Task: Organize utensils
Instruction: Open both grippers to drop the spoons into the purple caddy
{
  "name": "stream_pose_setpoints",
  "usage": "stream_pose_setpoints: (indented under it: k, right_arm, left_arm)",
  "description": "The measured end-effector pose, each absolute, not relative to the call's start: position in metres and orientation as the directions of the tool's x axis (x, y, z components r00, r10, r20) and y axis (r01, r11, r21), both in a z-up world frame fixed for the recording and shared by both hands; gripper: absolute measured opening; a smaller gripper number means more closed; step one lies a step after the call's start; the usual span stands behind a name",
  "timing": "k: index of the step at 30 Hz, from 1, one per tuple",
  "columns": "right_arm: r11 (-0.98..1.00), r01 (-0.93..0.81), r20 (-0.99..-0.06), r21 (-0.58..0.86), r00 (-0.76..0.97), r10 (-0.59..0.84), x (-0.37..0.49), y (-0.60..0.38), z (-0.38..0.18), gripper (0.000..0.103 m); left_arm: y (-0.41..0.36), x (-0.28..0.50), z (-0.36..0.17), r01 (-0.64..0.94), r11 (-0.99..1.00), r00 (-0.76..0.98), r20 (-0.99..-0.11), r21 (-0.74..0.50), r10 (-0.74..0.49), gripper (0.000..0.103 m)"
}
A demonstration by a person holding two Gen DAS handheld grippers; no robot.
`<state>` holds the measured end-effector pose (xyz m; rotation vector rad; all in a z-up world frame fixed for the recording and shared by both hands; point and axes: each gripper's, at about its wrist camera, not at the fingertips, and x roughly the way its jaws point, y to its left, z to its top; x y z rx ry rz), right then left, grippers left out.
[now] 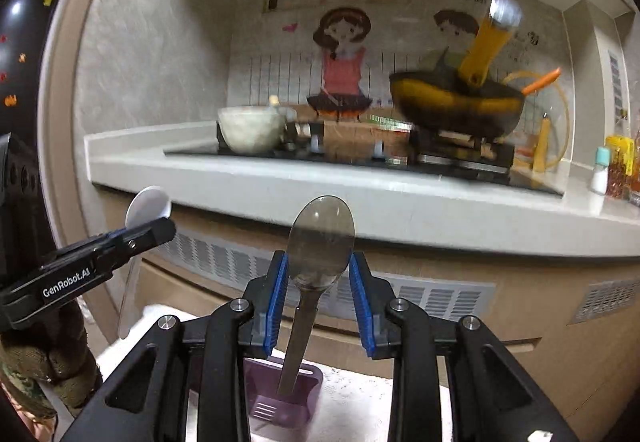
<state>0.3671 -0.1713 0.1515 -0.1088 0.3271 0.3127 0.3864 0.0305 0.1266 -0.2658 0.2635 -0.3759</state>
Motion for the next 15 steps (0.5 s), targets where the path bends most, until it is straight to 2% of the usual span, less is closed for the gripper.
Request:
stream_pose_setpoints:
  k: [6, 9, 11, 12, 13, 14, 15]
  right_arm:
    - [0.942, -0.333, -0.456, -0.048, 0.846, 0.276, 0.403, -0.163, 0.092, 0.029]
    - [0.936, -0.351, -0.506, -0.028, 0.812, 0.29, 0.409, -0.16, 0.071, 0.03]
    - [0.925, -0.379, -0.546, -0.004, 0.776, 0.316, 0.412, -0.157, 0.058, 0.032]
    - [0.925, -0.38, -0.558, 0.003, 0.767, 0.317, 0.413, -0.157, 0.054, 0.044]
    - [0.927, -0.376, -0.563, 0.007, 0.764, 0.314, 0.412, -0.156, 0.051, 0.052]
    - [0.931, -0.366, -0.561, 0.006, 0.77, 0.306, 0.409, -0.156, 0.048, 0.067]
    - [0.933, -0.361, -0.557, 0.001, 0.774, 0.3, 0.406, -0.156, 0.046, 0.071]
  left_arm:
    - [0.021, 0.42, 0.076, 0.317, 0.889, 0.872, -0.267, -0.329, -0.41, 0.008]
    - [0.028, 0.426, 0.053, 0.295, 0.887, 0.861, -0.303, -0.355, -0.408, 0.011]
    - [0.034, 0.428, 0.04, 0.272, 0.881, 0.851, -0.331, -0.386, -0.408, 0.028]
    - [0.038, 0.427, 0.037, 0.266, 0.876, 0.848, -0.334, -0.402, -0.411, 0.043]
    - [0.043, 0.426, 0.035, 0.257, 0.869, 0.848, -0.332, -0.423, -0.413, 0.051]
    - [0.046, 0.424, 0.035, 0.251, 0.868, 0.85, -0.332, -0.429, -0.41, 0.051]
    - [0.05, 0.421, 0.036, 0.237, 0.874, 0.855, -0.337, -0.423, -0.395, 0.051]
